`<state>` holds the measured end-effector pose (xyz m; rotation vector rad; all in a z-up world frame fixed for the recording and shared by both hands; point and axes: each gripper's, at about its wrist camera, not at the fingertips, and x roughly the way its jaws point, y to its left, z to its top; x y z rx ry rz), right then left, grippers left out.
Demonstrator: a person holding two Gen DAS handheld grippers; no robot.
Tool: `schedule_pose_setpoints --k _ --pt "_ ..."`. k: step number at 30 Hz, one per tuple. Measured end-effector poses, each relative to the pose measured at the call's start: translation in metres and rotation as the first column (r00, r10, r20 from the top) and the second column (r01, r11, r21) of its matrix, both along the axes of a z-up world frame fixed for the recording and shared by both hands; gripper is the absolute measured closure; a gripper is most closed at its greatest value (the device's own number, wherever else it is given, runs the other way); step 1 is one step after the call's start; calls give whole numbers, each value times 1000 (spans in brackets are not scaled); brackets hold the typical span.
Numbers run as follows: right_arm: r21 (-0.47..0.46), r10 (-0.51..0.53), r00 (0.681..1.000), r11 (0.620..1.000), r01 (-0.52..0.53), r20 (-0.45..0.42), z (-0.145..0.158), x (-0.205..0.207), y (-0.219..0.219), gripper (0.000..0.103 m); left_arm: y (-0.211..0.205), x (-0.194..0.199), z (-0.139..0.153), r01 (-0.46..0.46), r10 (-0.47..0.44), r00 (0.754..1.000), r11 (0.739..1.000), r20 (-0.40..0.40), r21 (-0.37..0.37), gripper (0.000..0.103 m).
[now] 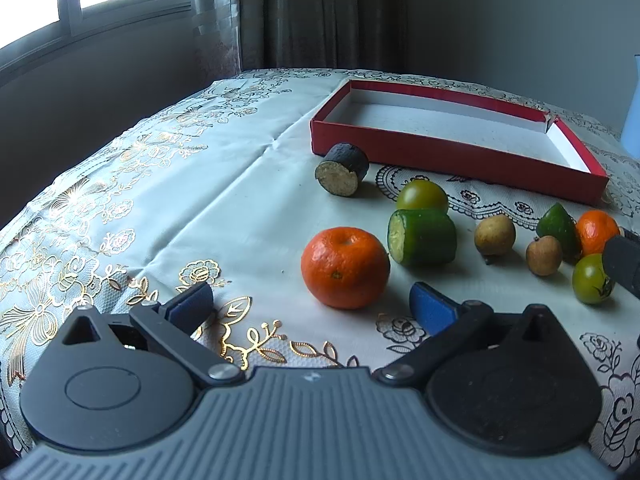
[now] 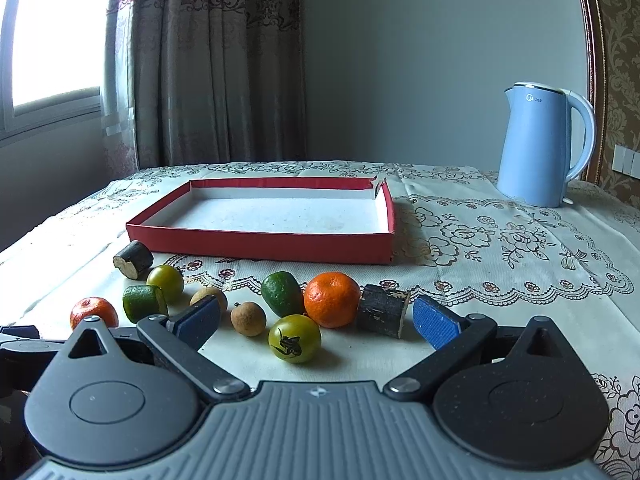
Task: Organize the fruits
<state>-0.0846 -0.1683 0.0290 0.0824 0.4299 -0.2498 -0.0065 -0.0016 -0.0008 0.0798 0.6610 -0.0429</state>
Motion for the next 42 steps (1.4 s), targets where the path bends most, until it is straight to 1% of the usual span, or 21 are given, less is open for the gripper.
schedule_pose_setpoints --k 4,12,15,19,22,24,27,30,34,38,42 --pt "2 5 1000 1000 -5 2 0 -1 -1 0 2 7 1 1 -1 1000 1000 0 -5 0" --pt "22 15 1000 1000 -15 6 -2 -3 -5 0 3 7 2 9 -9 1000 1000 8 -4 0" --pt "16 18 1000 1000 -18 6 -3 -3 -4 0 4 6 3 16 -16 1000 1000 22 5 0" --pt "10 22 1000 1000 -22 7 -5 -4 -4 0 8 5 4 18 -20 998 999 59 40 0" --pt "16 24 1000 1000 -24 3 -7 -3 -4 0 13 6 5 29 -31 997 999 73 33 0" --pt "18 25 1000 1000 -25 2 -8 -3 -5 0 16 8 4 39 -40 997 999 64 15 0" --pt "17 24 1000 1000 -24 2 -8 -3 -5 0 19 13 1 38 -38 999 999 26 -2 0" --pt "23 30 1000 999 -30 8 -9 -4 -7 0 21 13 0 39 -39 999 999 19 -18 0" --pt "32 26 1000 999 -26 1 -10 -4 -9 0 20 14 0 37 -37 999 999 15 -19 0" --pt "26 24 1000 999 -24 5 -11 -6 -9 0 23 14 -1 35 -35 999 999 6 -41 0" --pt "44 25 1000 999 -26 10 -13 -7 -11 0 23 14 -1 34 -34 999 999 5 -42 0"
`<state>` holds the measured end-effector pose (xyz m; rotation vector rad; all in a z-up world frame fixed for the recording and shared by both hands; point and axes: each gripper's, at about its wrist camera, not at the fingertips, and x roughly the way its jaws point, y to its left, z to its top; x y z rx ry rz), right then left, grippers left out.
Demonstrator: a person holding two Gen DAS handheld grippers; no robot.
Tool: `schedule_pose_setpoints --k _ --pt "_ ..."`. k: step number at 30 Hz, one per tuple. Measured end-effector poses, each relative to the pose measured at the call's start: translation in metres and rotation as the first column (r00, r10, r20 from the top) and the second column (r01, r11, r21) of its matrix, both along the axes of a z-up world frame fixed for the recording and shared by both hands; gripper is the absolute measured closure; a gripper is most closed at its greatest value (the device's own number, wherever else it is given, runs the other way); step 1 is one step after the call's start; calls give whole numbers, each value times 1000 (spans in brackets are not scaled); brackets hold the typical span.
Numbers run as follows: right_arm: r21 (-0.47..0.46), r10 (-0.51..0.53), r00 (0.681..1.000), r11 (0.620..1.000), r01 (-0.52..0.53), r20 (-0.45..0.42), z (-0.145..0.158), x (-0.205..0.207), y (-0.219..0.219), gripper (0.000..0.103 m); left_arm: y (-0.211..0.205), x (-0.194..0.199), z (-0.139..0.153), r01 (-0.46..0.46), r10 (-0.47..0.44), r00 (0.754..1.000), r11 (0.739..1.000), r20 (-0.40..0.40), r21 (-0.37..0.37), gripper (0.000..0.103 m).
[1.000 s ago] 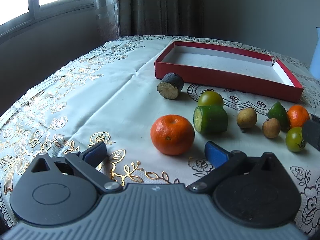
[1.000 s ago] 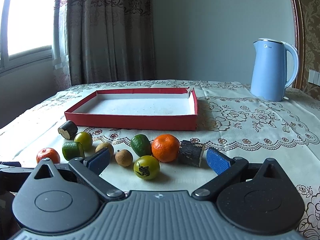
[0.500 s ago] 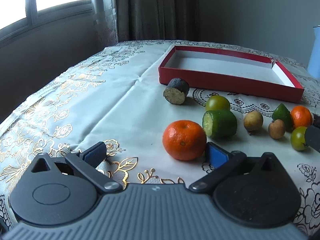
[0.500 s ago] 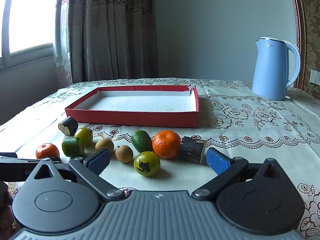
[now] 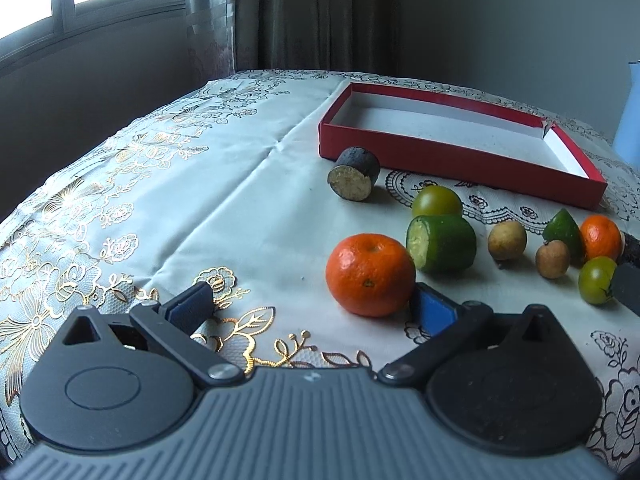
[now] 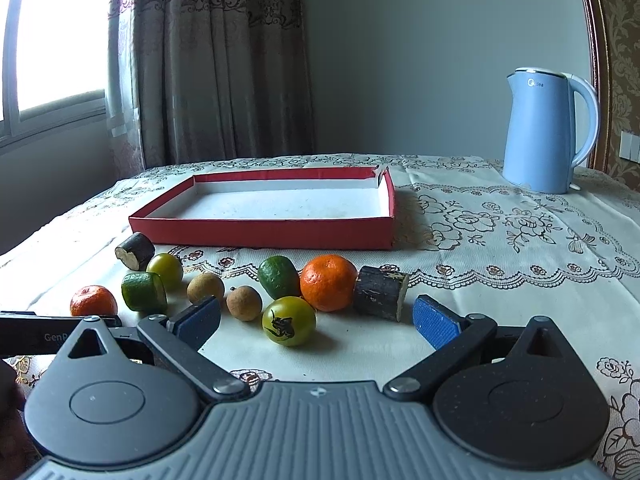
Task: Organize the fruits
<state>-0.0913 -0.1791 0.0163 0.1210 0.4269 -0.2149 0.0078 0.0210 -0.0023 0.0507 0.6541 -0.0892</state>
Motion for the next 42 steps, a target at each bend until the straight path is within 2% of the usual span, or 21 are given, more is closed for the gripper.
schedule_pose_setpoints --k 12,19,23,29,35,42 --pt "87 -12 999 996 9 31 -2 -5 -12 0 0 0 -1 -2 2 1000 1000 -3 -4 0" --pt "71 1 1000 997 -2 22 -2 -3 -9 0 1 0 -1 -3 3 1000 1000 -6 -9 0" --pt "88 7 999 996 -3 -45 -5 6 -11 0 1 0 -1 -3 3 1000 1000 -7 -10 0" --pt "107 -34 984 993 53 -172 -13 22 -15 0 1 1 -1 -4 4 1000 1000 -10 -16 0" --pt "12 -51 972 998 55 -230 -16 29 -1 0 1 1 -1 -4 4 1000 1000 -12 -20 0" --pt "5 -55 970 998 58 -237 -16 30 -1 0 1 1 -1 -4 3 1000 1000 -12 -23 0"
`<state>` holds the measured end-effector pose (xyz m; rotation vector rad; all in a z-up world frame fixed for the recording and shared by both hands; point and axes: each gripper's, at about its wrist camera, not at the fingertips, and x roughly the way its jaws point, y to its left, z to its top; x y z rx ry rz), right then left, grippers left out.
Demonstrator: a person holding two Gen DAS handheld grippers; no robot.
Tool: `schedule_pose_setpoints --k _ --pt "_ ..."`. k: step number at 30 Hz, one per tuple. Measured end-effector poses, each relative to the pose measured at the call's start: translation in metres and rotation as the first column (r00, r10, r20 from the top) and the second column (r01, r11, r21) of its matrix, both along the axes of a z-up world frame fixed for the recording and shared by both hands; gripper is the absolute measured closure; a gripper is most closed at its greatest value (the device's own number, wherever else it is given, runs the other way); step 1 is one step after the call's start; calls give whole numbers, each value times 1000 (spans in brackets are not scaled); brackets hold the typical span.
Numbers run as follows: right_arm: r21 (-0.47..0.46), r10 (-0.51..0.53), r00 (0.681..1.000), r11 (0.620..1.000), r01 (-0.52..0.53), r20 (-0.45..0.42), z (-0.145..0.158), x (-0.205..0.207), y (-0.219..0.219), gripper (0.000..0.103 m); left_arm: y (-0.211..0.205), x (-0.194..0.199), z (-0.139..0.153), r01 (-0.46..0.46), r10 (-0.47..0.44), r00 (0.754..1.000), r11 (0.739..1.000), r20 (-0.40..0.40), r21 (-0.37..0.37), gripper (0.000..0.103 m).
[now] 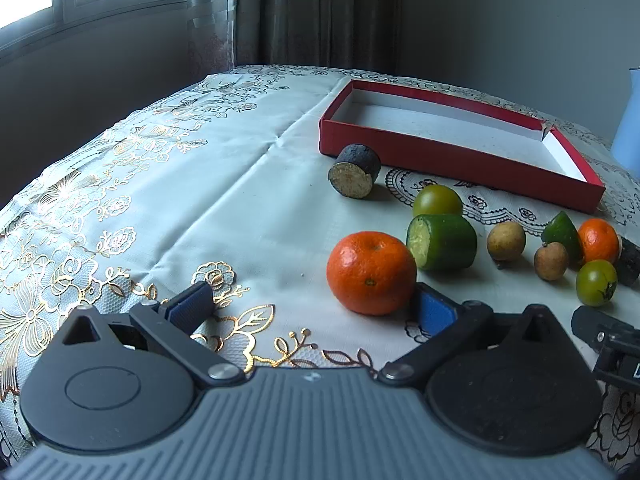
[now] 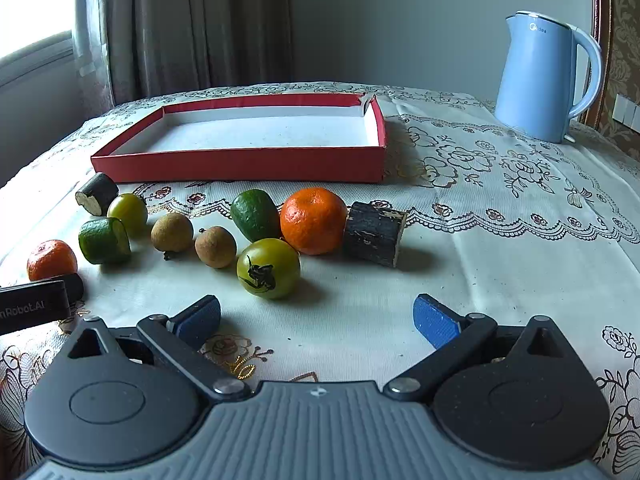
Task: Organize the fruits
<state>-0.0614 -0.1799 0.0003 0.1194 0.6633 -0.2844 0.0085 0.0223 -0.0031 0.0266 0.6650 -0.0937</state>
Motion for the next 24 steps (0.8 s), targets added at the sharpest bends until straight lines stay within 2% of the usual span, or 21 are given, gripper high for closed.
schedule_pose_setpoints --k 11,15,20,24 --pt "3 0 1000 1000 0 1 1 0 0 0 0 0 0 1 -1 1000 1000 0 -2 0" --pt "25 13 998 1000 -14 56 5 -10 -6 0 -1 -1 0 2 -2 1000 1000 0 -4 0" --pt "-43 102 990 994 -98 98 12 -27 -16 0 1 -2 1 5 -5 1000 1000 1 -11 0" --pt "-101 193 970 979 -179 150 16 -40 -24 0 0 -2 1 5 -5 1000 1000 1 -11 0"
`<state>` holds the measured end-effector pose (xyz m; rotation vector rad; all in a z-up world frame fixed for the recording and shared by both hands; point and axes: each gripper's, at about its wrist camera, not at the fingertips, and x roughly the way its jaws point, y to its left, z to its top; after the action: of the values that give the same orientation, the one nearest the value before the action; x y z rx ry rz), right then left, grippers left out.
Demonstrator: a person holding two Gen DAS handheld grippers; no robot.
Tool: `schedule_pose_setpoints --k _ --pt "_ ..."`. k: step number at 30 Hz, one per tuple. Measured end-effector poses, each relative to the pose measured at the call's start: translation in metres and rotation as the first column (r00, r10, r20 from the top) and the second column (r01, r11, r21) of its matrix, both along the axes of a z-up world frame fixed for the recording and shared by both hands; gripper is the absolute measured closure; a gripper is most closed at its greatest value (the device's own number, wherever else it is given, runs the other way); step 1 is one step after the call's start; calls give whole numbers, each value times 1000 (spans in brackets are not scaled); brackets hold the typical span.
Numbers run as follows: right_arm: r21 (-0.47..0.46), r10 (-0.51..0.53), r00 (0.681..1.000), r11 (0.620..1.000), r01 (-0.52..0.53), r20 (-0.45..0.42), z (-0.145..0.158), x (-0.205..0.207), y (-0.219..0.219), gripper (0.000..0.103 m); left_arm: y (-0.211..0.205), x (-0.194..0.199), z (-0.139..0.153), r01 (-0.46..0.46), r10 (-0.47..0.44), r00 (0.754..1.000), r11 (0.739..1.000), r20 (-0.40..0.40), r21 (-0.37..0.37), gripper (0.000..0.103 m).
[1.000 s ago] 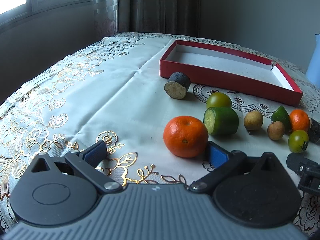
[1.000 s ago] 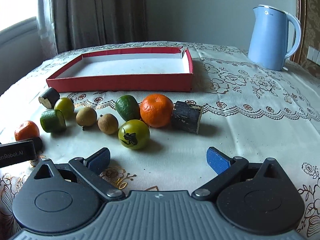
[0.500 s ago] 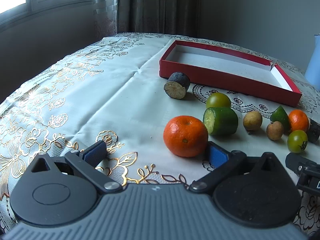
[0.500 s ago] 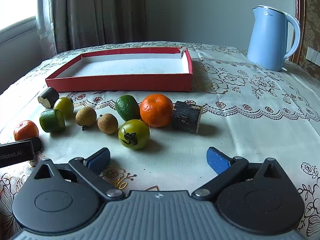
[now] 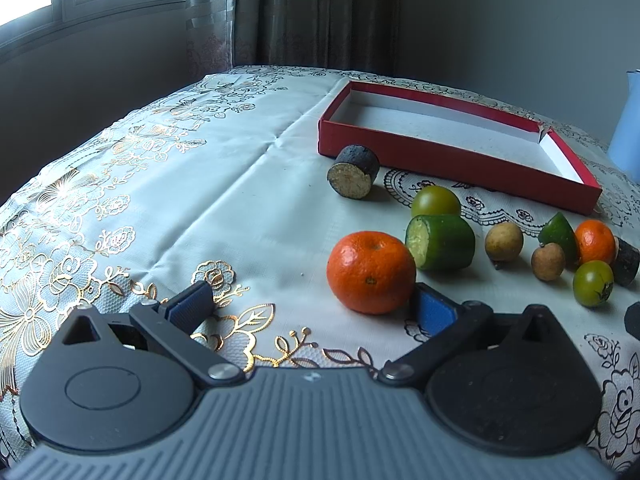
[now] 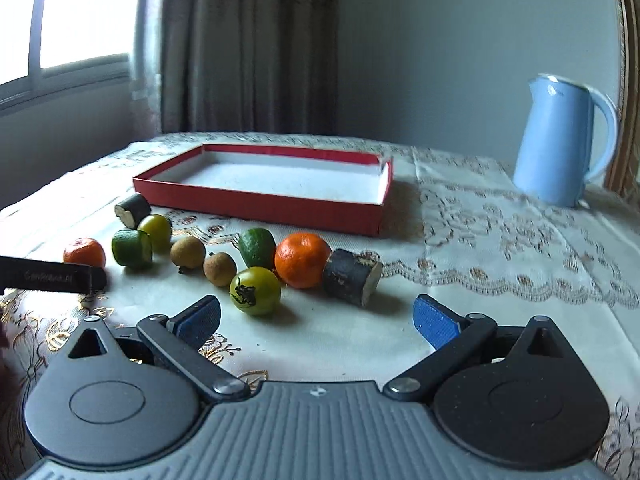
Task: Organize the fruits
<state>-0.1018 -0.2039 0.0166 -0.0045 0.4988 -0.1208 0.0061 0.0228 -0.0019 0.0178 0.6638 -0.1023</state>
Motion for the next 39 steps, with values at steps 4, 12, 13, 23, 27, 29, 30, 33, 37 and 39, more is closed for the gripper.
schedule_pose_setpoints --k 4,12,13,23,27,29,30,33,37,39 --pt "-18 37 999 999 -38 -18 0 5 0 37 0 0 0 0 0 1000 1000 0 -1 0" --pt "55 134 988 990 -130 -71 2 26 13 57 2 0 1 5 -5 1000 1000 0 -7 0" --pt "52 136 988 990 -132 -74 3 29 15 57 2 0 1 5 -5 1000 1000 0 -7 0" --pt "23 116 986 993 -114 -118 -6 53 19 64 1 1 1 5 -5 1000 1000 -1 -4 0" --pt "40 135 984 991 -131 -114 -11 54 17 70 2 1 1 5 -5 1000 1000 -2 -1 0" --pt "23 136 984 991 -134 -111 -12 53 20 71 2 1 1 6 -6 1000 1000 -2 -2 0" --pt "24 136 985 991 -134 -108 -12 53 20 71 2 1 1 6 -6 1000 1000 -2 -2 0" --pt "54 135 986 990 -130 -97 -10 51 16 71 2 1 1 6 -6 1000 1000 -2 -2 0" --pt "99 166 986 982 -162 -33 9 42 11 71 2 1 1 6 -6 1000 1000 -2 -1 0" --pt "95 167 986 981 -167 5 23 46 7 71 2 1 0 6 -6 1000 1000 -2 0 0"
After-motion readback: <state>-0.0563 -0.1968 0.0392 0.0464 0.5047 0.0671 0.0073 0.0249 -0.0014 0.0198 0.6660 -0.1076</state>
